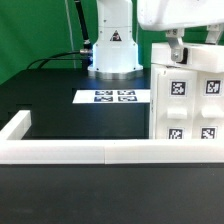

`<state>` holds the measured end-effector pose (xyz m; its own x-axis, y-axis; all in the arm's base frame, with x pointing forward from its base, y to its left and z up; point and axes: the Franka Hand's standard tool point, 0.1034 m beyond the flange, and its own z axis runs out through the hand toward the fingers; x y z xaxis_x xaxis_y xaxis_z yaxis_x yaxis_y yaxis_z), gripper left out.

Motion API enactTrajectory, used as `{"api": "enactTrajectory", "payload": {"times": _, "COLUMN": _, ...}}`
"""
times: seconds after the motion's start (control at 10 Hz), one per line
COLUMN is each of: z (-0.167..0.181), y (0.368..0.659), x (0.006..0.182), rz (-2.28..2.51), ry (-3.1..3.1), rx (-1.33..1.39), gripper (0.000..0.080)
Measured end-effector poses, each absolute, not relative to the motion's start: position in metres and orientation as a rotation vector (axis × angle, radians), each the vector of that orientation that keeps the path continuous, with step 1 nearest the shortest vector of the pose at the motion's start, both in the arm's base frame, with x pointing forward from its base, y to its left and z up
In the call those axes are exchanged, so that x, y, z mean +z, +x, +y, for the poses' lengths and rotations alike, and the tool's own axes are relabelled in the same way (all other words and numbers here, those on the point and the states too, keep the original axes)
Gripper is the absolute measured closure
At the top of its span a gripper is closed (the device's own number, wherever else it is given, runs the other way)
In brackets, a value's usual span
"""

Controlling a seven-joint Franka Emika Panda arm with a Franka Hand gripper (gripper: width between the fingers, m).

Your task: Assemble cabinet

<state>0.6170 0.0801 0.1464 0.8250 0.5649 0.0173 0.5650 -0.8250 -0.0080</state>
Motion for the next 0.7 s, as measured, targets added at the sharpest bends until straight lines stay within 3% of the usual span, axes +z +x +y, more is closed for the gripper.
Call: {"api": "enactTrajectory", "payload": {"times": 0.7, "z": 0.064, "y": 0.626, "x": 0.147, "rz": 0.008, "ry": -3.115, "rx": -0.100, "gripper": 0.0246}}
